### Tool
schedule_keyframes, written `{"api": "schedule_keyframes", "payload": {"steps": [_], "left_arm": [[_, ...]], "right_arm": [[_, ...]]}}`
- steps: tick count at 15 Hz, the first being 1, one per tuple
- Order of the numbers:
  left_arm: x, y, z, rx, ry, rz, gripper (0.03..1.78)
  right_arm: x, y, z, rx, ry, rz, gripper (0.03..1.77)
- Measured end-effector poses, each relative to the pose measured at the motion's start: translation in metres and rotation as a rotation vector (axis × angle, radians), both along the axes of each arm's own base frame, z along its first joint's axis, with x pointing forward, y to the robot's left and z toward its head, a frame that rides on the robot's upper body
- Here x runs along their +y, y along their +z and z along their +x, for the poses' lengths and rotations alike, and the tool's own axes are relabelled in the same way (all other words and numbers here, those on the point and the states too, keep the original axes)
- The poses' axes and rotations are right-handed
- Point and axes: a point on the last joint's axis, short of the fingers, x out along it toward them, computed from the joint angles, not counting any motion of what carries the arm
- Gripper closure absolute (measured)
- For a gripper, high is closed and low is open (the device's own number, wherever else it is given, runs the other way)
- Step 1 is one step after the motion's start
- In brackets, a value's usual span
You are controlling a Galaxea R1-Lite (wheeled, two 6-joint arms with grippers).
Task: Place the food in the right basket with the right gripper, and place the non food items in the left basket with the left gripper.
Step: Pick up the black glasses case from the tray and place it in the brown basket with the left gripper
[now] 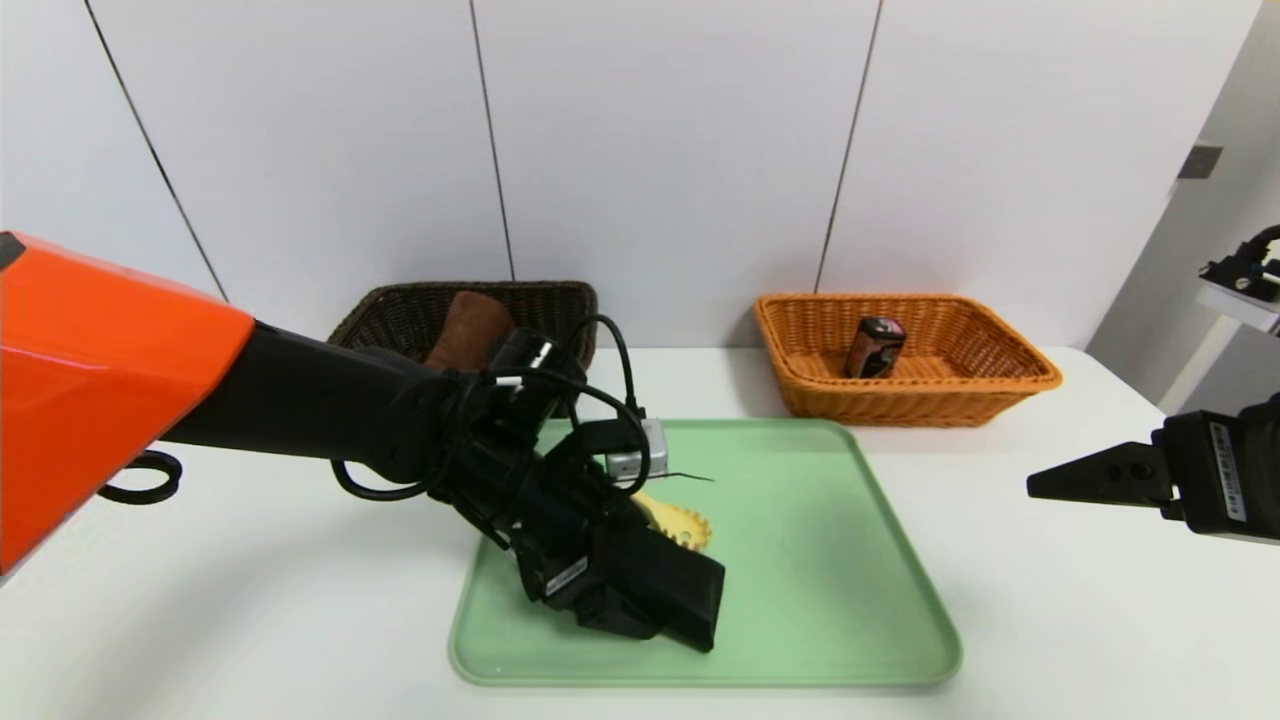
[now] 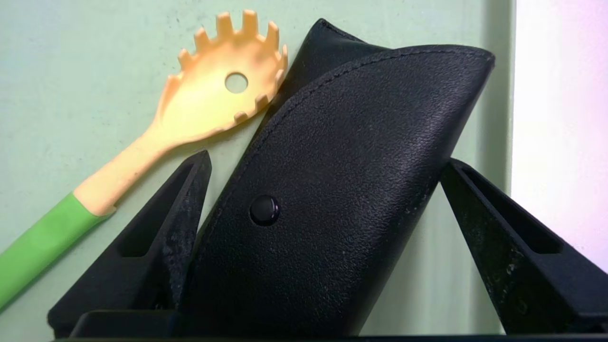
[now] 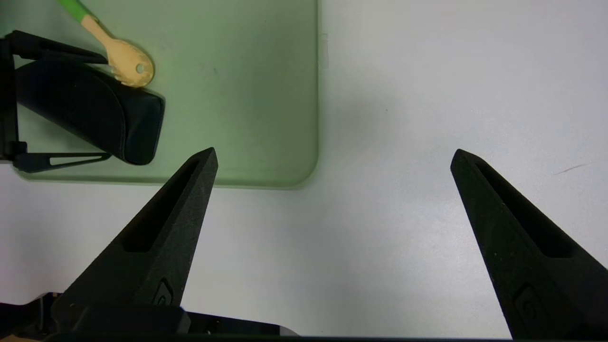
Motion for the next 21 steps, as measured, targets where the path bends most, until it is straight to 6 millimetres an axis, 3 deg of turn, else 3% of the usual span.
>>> {"api": "schedule_keyframes", "payload": {"steps": [8, 12, 14, 21], "left_arm": [[-0.001, -0.006, 0.002, 0.010, 0.002, 0.008, 0.12], [-0.002, -0.006, 0.003, 0.002, 0.007, 0.001, 0.72], [-0.001, -0.007, 0.003, 0.004, 0.007, 0.001, 0.91], [0.008, 0.009, -0.011, -0.016, 0.008, -0.012, 1.18]], "right_arm": [[0.000, -0.001, 0.000, 0.003, 0.000, 0.000, 0.10], [0.000, 0.000, 0.000, 0.002, -0.001, -0.001, 0.10], [0.000, 0.000, 0.000, 0.002, 0.000, 0.000, 0.10], [0.000, 0.000, -0.001, -0.001, -0.001, 0.000, 0.09]]}}
